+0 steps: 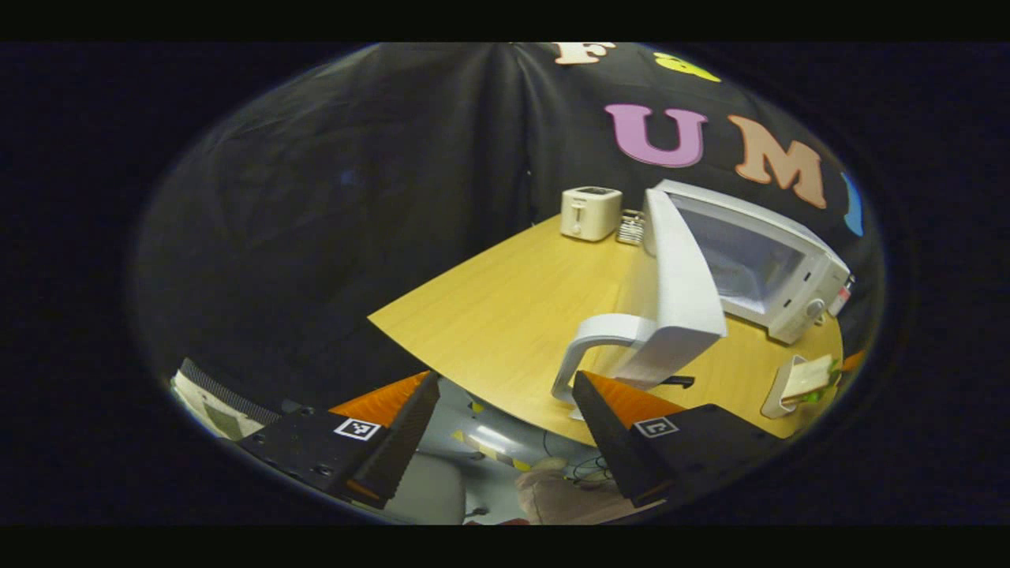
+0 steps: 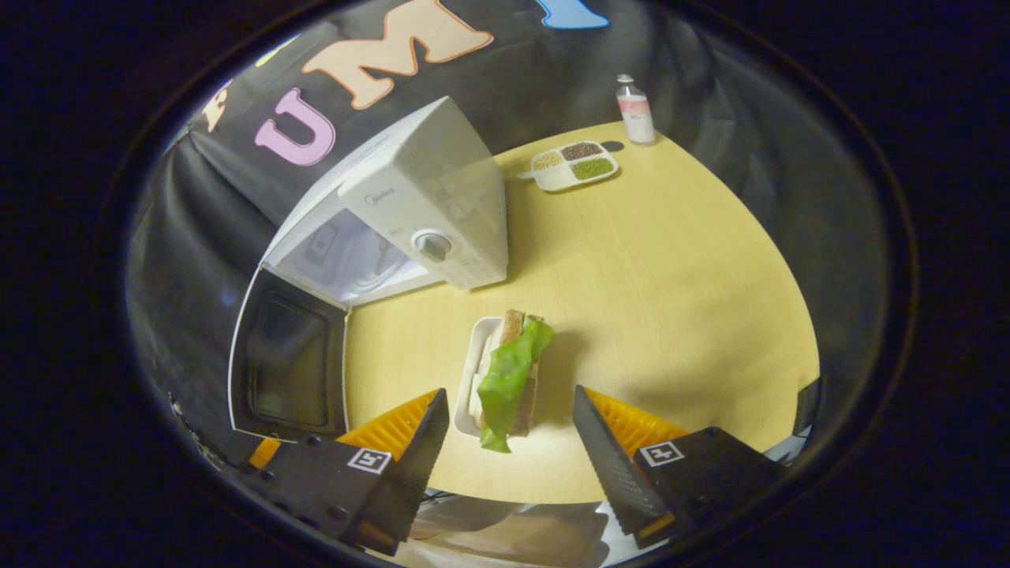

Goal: Open the microwave oven with the left hand, put the food in, and close the microwave oven.

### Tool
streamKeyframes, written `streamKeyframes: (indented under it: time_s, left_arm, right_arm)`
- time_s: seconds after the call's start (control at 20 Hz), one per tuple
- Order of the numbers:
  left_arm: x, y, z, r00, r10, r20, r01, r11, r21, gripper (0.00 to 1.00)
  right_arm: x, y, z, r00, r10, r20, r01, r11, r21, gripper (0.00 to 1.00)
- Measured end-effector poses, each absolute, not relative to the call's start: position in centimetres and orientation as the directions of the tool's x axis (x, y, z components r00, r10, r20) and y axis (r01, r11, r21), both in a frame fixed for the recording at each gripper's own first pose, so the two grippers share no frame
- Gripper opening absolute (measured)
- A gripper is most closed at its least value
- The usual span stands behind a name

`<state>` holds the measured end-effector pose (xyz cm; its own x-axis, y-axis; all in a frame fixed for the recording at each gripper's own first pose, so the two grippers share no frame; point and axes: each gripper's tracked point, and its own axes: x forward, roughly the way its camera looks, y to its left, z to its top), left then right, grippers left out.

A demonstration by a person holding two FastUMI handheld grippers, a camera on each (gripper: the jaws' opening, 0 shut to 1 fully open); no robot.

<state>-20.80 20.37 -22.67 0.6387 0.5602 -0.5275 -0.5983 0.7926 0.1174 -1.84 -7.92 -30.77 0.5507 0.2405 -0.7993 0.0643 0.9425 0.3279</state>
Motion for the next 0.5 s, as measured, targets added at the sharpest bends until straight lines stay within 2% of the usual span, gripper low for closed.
streamKeyframes:
  time_s: [0.2, 0.5]
  left_arm:
    - [-22.1, 21.7, -18.8, 0.625, 0.652, -0.429, -0.688, 0.72, 0.092, 1.0]
    - [-22.2, 19.0, -14.5, 0.655, 0.678, -0.335, -0.715, 0.699, 0.018, 1.0]
  right_arm:
    - [-1.6, -7.3, -32.1, 0.498, 0.268, -0.825, 0.075, 0.934, 0.348, 0.88]
    - [-1.1, -6.6, -33.8, 0.444, 0.302, -0.843, 0.1, 0.919, 0.382, 0.88]
